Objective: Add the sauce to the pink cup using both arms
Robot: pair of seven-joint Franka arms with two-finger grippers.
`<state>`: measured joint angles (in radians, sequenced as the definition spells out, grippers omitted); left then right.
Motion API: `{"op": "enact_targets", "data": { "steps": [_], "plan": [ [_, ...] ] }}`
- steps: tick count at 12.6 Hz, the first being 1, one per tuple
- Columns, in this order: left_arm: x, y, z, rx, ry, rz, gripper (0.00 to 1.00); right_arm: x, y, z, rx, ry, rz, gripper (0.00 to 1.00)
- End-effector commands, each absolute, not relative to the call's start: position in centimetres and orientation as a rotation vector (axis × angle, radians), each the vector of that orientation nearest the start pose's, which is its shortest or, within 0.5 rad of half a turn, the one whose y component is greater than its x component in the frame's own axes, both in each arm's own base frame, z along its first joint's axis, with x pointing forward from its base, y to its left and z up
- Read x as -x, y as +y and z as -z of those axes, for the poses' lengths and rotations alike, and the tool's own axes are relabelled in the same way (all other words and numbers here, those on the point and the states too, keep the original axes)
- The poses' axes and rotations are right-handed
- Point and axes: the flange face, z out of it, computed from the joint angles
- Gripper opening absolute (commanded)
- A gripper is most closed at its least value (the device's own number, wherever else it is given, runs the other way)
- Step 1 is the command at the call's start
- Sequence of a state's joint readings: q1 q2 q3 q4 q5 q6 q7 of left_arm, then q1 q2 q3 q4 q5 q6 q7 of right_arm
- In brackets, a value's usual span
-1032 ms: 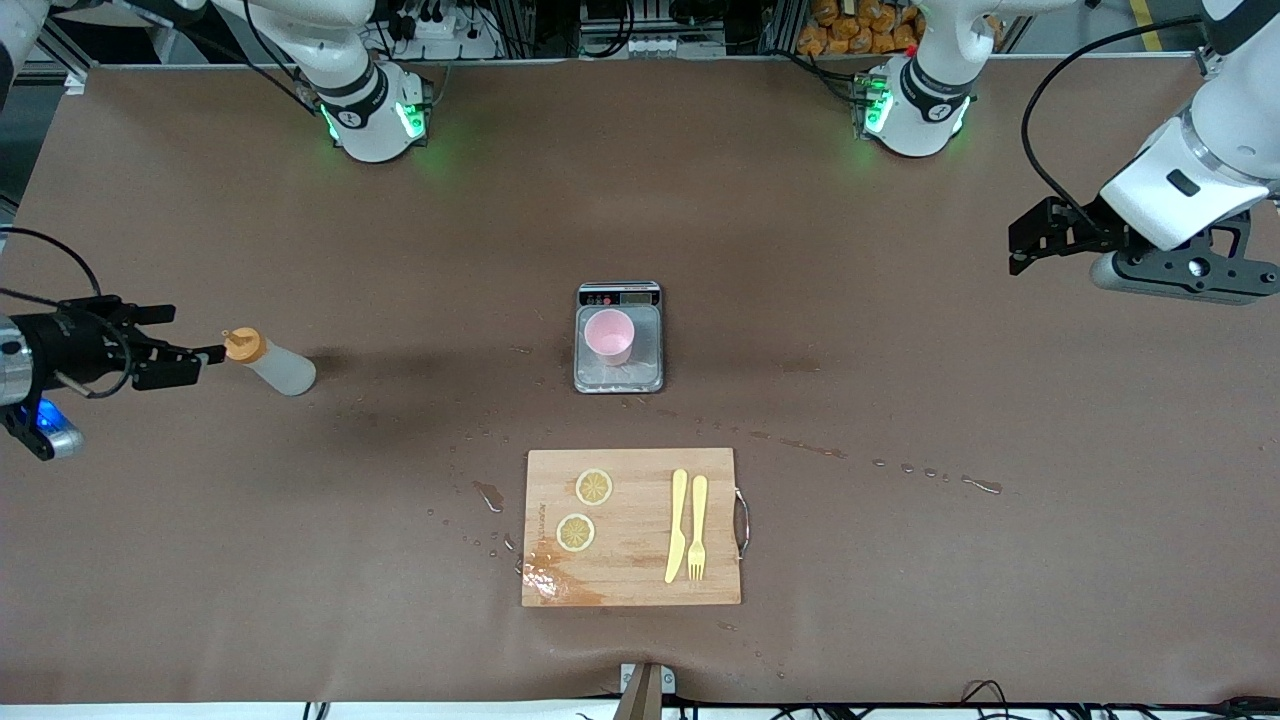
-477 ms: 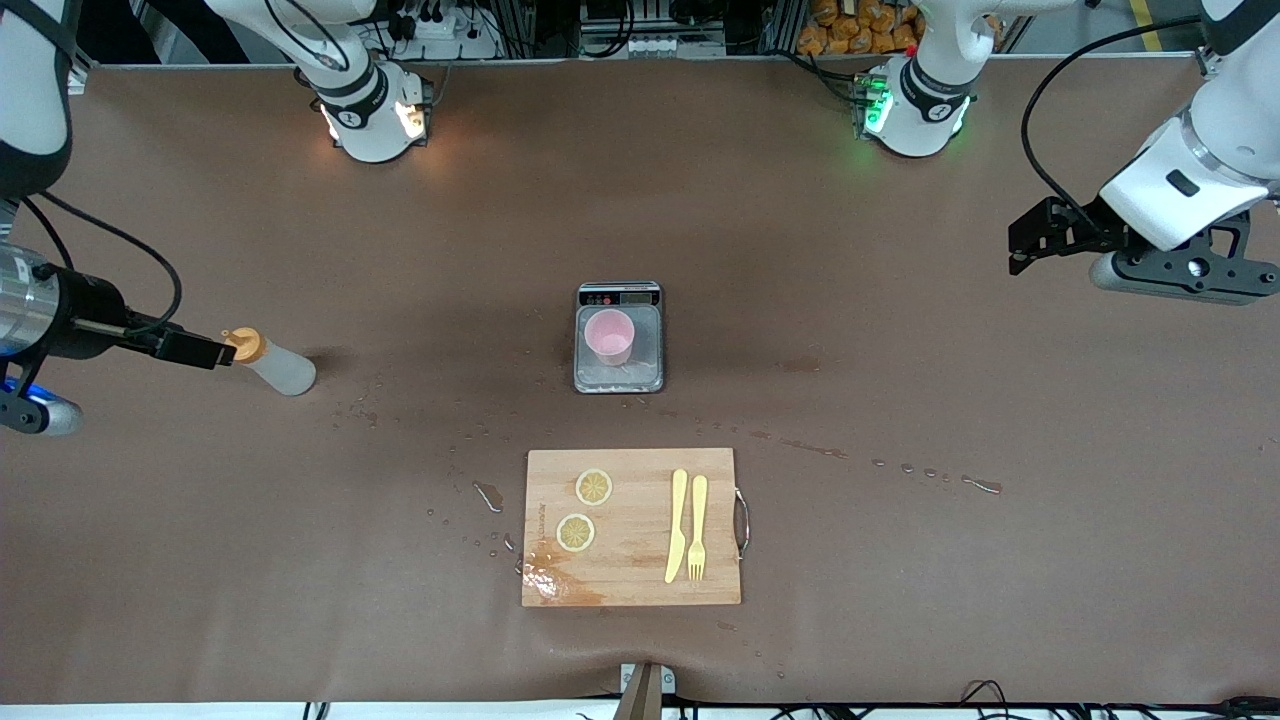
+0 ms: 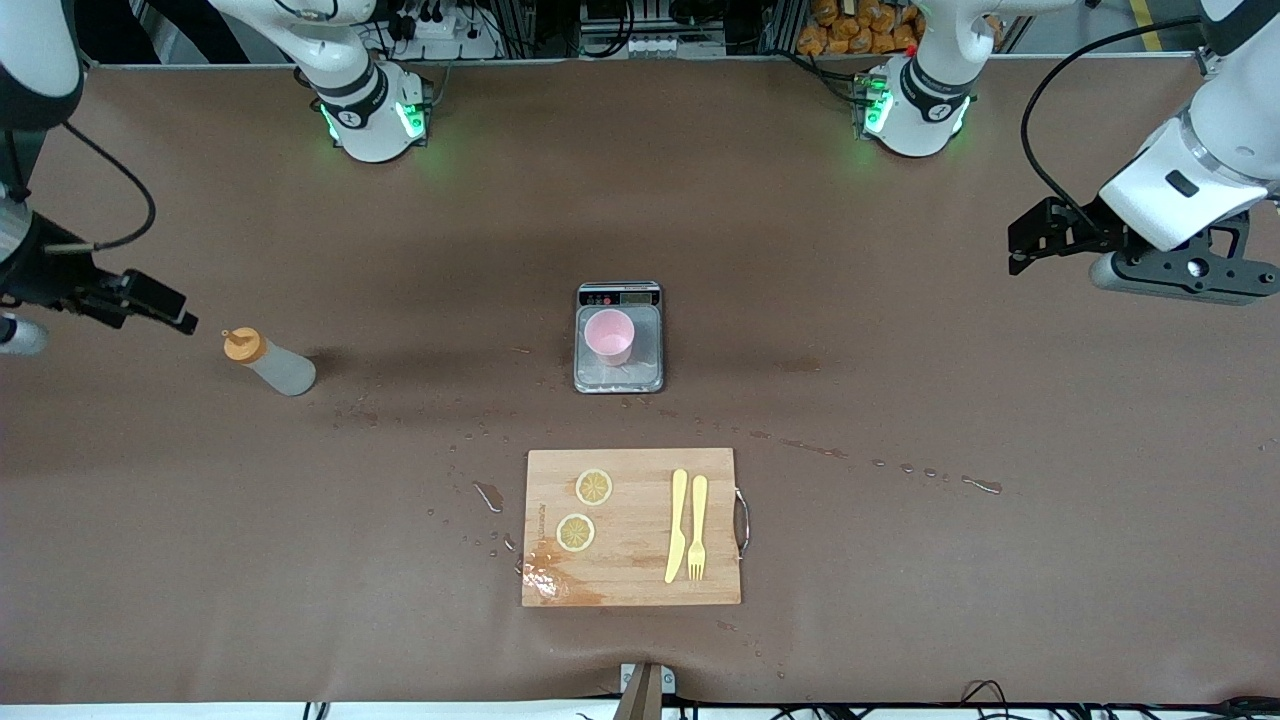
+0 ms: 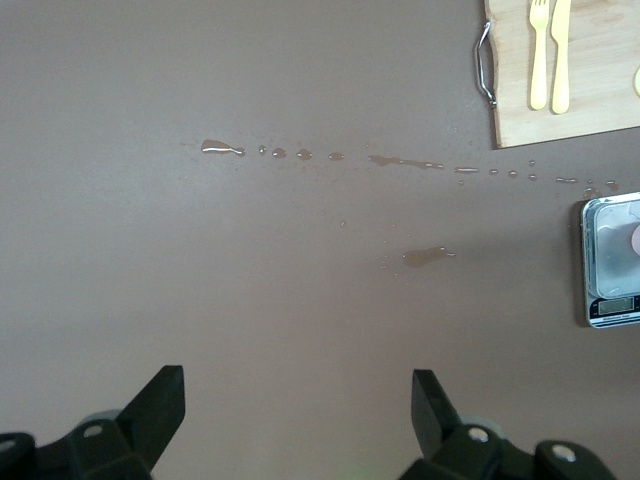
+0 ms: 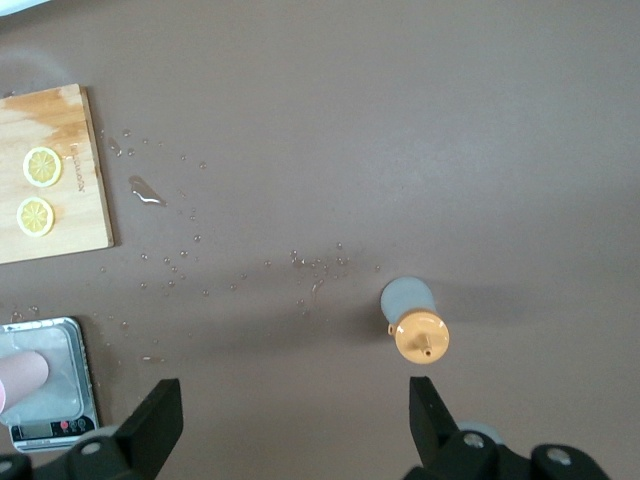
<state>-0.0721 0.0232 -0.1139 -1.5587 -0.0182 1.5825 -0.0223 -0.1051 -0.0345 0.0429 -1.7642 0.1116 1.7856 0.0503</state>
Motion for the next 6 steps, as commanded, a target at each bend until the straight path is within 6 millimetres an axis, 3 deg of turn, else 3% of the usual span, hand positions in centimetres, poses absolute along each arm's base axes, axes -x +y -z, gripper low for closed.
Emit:
{"op": "enact_targets", "data": {
  "steps": [1,6],
  "plan": [
    [-55.0,-10.3,-62.3,3.126,0.281,0.005,1.00,-55.1,-2.0,-58.5,3.044,0.148,0.137,1.00],
    [-55.0,-10.1,-62.3,3.126,0.279,0.003,1.00,-56.4,-2.5,-59.5,3.151,-0.159,0.211,1.00]
  ]
}}
